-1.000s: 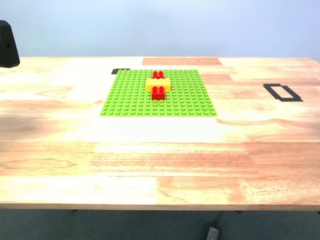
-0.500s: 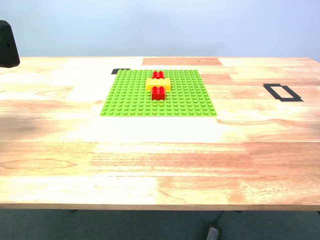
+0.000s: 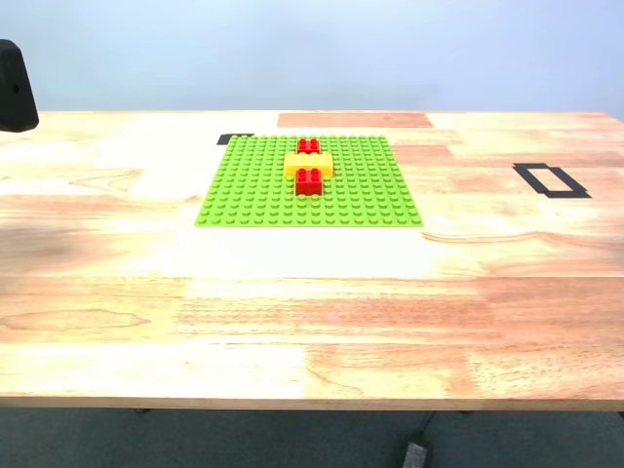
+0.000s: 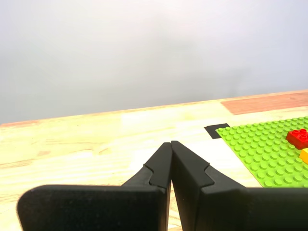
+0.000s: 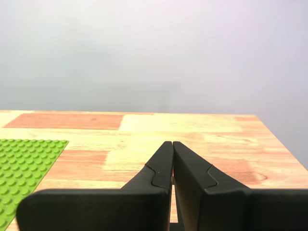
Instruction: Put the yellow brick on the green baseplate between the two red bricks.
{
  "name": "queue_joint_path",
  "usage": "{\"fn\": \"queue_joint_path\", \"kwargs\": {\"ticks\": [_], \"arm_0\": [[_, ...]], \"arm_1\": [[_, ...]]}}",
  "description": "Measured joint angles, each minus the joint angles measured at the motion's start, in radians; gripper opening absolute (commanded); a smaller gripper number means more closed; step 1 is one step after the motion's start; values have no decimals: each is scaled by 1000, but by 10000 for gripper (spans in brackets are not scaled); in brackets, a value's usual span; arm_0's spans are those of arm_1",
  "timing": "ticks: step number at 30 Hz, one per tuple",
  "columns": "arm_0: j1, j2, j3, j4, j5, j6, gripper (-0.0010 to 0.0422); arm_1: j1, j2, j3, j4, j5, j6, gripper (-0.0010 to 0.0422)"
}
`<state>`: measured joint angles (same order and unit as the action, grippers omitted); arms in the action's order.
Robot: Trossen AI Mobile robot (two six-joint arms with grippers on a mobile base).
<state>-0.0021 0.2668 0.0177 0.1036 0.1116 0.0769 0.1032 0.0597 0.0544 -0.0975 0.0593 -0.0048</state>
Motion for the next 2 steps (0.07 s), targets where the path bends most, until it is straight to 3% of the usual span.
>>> {"fn": "queue_joint_path", "kwargs": {"ticks": [2], "arm_0": [[0, 0, 0, 0, 0, 0, 0]], "arm_1": [[0, 0, -1, 0, 0, 0, 0]]}}
